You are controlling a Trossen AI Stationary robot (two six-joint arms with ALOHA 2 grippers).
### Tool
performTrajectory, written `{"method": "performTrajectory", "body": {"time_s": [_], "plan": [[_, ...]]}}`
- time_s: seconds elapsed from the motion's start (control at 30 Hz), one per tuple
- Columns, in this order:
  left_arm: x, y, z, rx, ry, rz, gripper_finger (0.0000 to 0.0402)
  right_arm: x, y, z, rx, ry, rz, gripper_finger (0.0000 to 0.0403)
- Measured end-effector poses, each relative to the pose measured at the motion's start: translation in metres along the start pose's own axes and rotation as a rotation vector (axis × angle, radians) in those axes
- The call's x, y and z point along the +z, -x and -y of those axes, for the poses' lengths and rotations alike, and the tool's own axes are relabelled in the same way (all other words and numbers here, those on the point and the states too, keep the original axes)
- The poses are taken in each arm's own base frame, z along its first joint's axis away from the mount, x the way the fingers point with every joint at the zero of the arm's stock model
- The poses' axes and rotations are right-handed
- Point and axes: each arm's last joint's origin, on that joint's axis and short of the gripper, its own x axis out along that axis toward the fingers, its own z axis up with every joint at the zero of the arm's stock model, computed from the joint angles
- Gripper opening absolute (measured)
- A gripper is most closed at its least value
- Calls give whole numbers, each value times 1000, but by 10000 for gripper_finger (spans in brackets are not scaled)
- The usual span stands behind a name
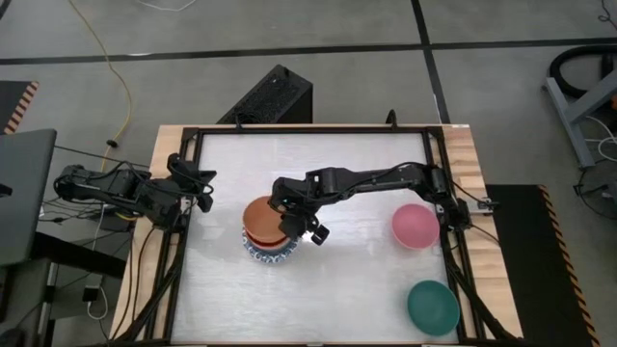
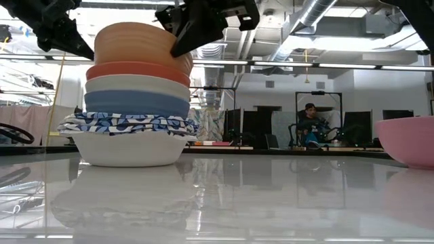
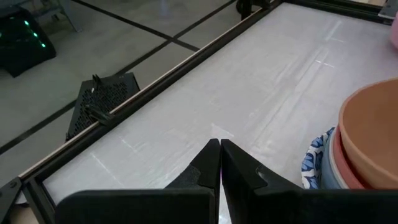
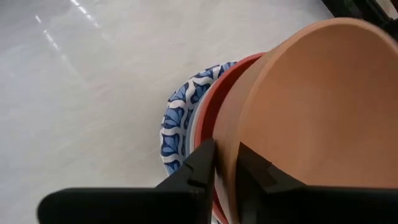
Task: Nest bowls inside each other
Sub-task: Stack the orange bowl on top of the red bowl, then stack the pink bowl on top of the orange bowl
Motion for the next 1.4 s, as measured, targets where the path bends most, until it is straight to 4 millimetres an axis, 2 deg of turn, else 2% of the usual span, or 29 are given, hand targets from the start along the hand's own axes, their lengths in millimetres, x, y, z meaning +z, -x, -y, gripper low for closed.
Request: {"method": "performTrajectory", "body": {"time_s": [0.2,0.47,0.6,0.73,0.83,0.93,1.0,1.17,1.2,1.4], "plan": [[0,0,0,0,0,0,0,1,0,1,-7,-70,5,107],[0,0,0,0,0,0,0,2,0,2,-25,-95,18,202],[0,0,0,0,0,0,0,7,7,4,-37,-90,30,237],[0,0,0,0,0,0,0,19,23,4,-36,-82,36,246],[0,0,0,0,0,0,0,32,37,2,-43,-66,57,235],[0,0,0,0,0,0,0,41,40,-3,-44,-61,72,200],[0,0,0,0,0,0,0,43,38,-6,-48,-56,54,159],[0,0,0,0,0,0,0,39,23,-8,-92,-64,-38,26],[0,0,0,0,0,0,0,38,20,-8,-93,-69,-48,15],[-1,0,0,1,-1,-1,0,37,9,-4,-129,-77,-62,11]]}}
